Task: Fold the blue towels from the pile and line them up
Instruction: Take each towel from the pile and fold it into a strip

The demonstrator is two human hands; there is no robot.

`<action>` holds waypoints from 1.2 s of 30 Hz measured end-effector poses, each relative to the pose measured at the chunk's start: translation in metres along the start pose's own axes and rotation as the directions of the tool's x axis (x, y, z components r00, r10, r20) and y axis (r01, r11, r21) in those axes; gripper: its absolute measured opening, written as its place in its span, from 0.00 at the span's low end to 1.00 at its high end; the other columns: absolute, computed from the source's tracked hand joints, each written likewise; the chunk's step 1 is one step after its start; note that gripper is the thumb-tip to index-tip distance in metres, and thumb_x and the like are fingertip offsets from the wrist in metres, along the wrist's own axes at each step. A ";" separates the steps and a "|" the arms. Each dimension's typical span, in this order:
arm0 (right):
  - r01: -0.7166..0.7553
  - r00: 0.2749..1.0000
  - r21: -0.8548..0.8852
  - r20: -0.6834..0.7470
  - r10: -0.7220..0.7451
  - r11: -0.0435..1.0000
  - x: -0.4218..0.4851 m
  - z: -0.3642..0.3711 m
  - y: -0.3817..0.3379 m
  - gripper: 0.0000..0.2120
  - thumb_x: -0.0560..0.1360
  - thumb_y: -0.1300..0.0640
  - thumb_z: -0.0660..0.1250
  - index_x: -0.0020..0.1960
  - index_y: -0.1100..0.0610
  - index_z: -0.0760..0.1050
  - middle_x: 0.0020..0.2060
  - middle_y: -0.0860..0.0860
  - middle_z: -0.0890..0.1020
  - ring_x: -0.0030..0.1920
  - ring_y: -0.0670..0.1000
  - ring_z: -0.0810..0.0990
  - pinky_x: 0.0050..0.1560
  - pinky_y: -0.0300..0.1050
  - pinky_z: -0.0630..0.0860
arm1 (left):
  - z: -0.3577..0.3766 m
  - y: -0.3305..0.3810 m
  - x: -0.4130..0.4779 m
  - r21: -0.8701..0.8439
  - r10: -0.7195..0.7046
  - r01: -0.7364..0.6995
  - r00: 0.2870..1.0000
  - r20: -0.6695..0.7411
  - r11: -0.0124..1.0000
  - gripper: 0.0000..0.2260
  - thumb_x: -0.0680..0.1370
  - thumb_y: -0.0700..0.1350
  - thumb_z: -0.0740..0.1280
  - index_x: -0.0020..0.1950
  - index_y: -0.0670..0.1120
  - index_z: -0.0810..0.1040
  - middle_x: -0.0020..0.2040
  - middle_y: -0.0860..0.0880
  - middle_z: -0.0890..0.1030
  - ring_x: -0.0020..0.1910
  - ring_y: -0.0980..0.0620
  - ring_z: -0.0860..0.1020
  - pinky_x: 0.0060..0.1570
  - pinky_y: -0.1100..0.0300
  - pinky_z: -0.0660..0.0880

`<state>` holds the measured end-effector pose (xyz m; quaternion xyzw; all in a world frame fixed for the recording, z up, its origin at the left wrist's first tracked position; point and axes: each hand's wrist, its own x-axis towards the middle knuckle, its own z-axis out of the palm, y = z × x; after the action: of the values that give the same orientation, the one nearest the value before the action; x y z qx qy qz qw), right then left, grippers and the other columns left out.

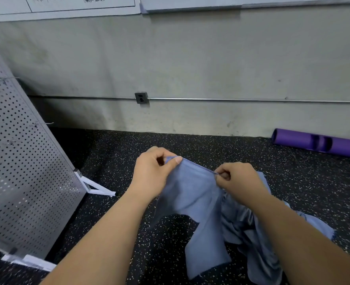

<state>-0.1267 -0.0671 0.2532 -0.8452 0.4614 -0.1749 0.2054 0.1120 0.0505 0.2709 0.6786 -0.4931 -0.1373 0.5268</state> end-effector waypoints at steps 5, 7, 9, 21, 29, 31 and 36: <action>-0.034 0.998 0.004 0.052 0.034 0.999 -0.007 -0.012 0.021 0.05 0.76 0.53 0.75 0.43 0.43 0.85 0.32 0.37 0.84 0.35 0.37 0.80 0.38 0.35 0.74 | -0.008 -0.003 0.002 0.022 -0.072 0.076 0.985 -0.154 0.997 0.04 0.77 0.51 0.79 0.44 0.53 0.88 0.41 0.55 0.86 0.42 0.52 0.82 0.46 0.55 0.79; -0.039 0.996 0.022 0.085 0.037 0.999 -0.011 -0.018 0.030 0.05 0.77 0.51 0.77 0.42 0.44 0.84 0.33 0.40 0.84 0.33 0.37 0.80 0.34 0.30 0.71 | -0.011 -0.005 0.003 0.024 -0.088 0.096 0.968 -0.233 0.995 0.05 0.77 0.52 0.78 0.44 0.53 0.88 0.42 0.55 0.85 0.43 0.51 0.83 0.47 0.55 0.79; -0.036 0.993 0.075 0.119 0.027 0.997 -0.016 -0.024 0.038 0.06 0.77 0.50 0.78 0.42 0.44 0.84 0.33 0.42 0.84 0.31 0.37 0.78 0.33 0.30 0.71 | -0.014 -0.004 0.003 0.020 -0.102 0.114 0.943 -0.316 0.993 0.05 0.77 0.53 0.77 0.45 0.53 0.87 0.41 0.55 0.85 0.42 0.54 0.83 0.46 0.56 0.78; 0.215 0.973 0.332 -0.152 -0.173 0.919 -0.029 -0.042 0.010 0.05 0.78 0.52 0.76 0.49 0.42 0.85 0.42 0.38 0.86 0.45 0.40 0.83 0.46 0.30 0.73 | 0.031 0.024 -0.021 0.058 0.061 -0.078 0.965 0.255 0.995 0.12 0.78 0.51 0.77 0.62 0.59 0.85 0.38 0.54 0.83 0.38 0.54 0.81 0.45 0.60 0.79; 0.316 0.949 0.329 -0.106 -0.297 0.890 -0.030 -0.038 -0.011 0.05 0.78 0.51 0.76 0.50 0.41 0.87 0.44 0.40 0.86 0.50 0.44 0.84 0.51 0.35 0.75 | 0.051 0.027 -0.023 -0.029 0.151 -0.152 0.912 0.381 0.988 0.08 0.79 0.47 0.76 0.57 0.56 0.86 0.35 0.55 0.78 0.35 0.60 0.74 0.43 0.55 0.76; 0.279 0.960 0.330 -0.083 -0.266 0.902 -0.029 -0.037 -0.010 0.05 0.78 0.52 0.77 0.49 0.41 0.87 0.43 0.38 0.86 0.48 0.41 0.84 0.49 0.35 0.76 | 0.048 0.026 -0.022 -0.033 0.137 -0.134 0.923 0.359 0.990 0.03 0.79 0.47 0.77 0.51 0.55 0.88 0.33 0.58 0.77 0.34 0.61 0.73 0.39 0.59 0.72; 0.165 0.981 0.349 0.037 -0.190 0.922 -0.022 -0.033 0.001 0.02 0.76 0.52 0.79 0.45 0.47 0.86 0.36 0.43 0.85 0.34 0.41 0.77 0.40 0.37 0.76 | 0.038 0.024 -0.017 -0.007 0.118 -0.120 0.960 0.255 0.993 0.02 0.78 0.47 0.77 0.46 0.53 0.88 0.33 0.53 0.79 0.34 0.60 0.72 0.37 0.62 0.71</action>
<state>-0.1551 -0.0548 0.2782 -0.8400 0.3378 -0.2411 0.3494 0.0651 0.0432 0.2703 0.6268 -0.5972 -0.1895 0.4632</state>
